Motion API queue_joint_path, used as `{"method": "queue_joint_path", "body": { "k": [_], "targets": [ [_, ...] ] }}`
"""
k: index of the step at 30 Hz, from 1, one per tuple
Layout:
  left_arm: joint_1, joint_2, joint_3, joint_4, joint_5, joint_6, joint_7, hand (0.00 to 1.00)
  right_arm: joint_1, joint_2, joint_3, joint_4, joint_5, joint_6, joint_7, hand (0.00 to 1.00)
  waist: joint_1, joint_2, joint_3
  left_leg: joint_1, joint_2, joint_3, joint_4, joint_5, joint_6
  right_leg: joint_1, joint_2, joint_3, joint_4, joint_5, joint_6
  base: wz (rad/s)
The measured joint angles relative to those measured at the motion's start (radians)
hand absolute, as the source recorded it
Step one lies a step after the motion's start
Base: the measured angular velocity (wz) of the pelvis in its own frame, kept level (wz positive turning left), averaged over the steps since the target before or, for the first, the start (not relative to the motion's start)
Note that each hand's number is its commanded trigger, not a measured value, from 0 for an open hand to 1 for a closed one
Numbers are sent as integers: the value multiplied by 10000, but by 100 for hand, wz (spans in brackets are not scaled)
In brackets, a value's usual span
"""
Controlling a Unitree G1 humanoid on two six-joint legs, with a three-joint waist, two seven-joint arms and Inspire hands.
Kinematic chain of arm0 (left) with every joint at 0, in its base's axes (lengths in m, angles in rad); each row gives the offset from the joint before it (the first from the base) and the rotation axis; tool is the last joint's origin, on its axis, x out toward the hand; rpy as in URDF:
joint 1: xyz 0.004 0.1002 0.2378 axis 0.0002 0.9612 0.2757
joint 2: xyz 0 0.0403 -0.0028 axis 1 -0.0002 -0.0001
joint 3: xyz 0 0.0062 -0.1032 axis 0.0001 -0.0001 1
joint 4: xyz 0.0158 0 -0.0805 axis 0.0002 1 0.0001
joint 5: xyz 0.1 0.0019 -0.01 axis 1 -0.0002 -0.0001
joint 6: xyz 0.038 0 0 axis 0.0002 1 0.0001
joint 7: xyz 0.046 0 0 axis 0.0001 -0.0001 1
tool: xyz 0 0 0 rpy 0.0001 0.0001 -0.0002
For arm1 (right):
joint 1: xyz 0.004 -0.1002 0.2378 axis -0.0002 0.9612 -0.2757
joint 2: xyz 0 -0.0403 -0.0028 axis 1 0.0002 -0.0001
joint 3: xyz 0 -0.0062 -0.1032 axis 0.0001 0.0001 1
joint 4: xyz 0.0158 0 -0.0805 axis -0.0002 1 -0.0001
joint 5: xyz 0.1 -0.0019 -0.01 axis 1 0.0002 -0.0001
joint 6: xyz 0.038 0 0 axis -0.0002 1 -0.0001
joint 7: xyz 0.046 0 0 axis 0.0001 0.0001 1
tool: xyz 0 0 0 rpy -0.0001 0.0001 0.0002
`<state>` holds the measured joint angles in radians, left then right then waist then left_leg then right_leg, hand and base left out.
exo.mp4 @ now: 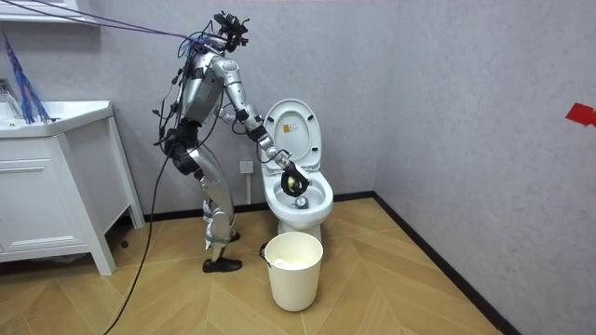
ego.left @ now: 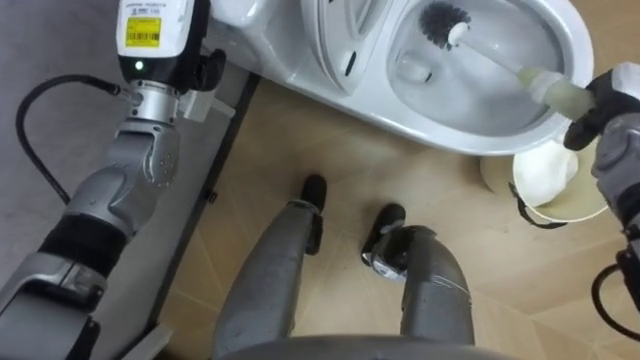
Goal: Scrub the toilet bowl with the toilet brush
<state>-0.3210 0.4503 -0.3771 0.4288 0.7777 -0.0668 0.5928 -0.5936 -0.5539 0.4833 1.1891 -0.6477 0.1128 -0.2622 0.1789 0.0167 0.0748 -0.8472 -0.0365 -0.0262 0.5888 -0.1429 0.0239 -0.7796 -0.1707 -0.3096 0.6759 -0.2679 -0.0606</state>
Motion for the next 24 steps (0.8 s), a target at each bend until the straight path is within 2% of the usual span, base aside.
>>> {"method": "queue_joint_path", "body": {
  "k": [1,4,9,10,11,15,19,23,24],
  "targets": [
    [-28,-3,-25,55,1,-4,-23,0,81,0,126,-133,-354,28,26,100,41,43,3,6,2,9,-10,0,0,1,1,-2,-9,0,-1,0],
    [-102,-13,-173,242,-9,-8,-23,0,594,178,432,-723,-1414,714,-7,100,243,300,-38,65,61,13,-66,-33,-50,86,193,17,-219,52,-35,-7],
    [359,-33,-117,272,-41,32,155,0,1608,143,433,-1564,-1884,929,-112,100,88,402,-104,339,227,-8,-112,-89,-118,571,394,-122,-625,65,-68,2],
    [508,-54,-164,283,-195,35,240,0,1878,172,433,-1709,-1938,990,-181,100,-69,529,-184,393,242,-4,-184,-91,-112,729,400,-269,-746,61,-61,21],
    [546,-59,-218,286,-269,35,262,0,2025,167,433,-1769,-1968,1007,-215,100,-117,565,-208,424,256,53,-193,-96,-101,777,404,-275,-765,50,-46,16],
    [818,-94,-248,228,-816,0,437,0,2642,154,429,-2019,-2220,1062,-491,100,-124,630,-254,588,416,519,-366,-130,-41,887,494,-189,-934,53,-26,-7],
    [777,-90,-463,230,-1320,-28,530,0,2639,41,492,-1849,-2150,1036,-674,100,-59,744,-330,595,460,494,-360,-126,-43,961,527,-228,-1062,70,-51,0],
    [649,-59,-687,240,-1574,-32,527,0,1963,-14,849,-898,-143,574,-809,100,-21,739,-326,635,427,523,-399,-123,-39,948,470,-215,-954,63,-50,3],
    [601,-14,-717,200,-1566,-10,526,0,1754,-11,848,-648,553,394,-713,100,-31,682,-290,609,396,583,-416,-108,-15,835,381,-160,-792,15,-42,0]
  ]
}}
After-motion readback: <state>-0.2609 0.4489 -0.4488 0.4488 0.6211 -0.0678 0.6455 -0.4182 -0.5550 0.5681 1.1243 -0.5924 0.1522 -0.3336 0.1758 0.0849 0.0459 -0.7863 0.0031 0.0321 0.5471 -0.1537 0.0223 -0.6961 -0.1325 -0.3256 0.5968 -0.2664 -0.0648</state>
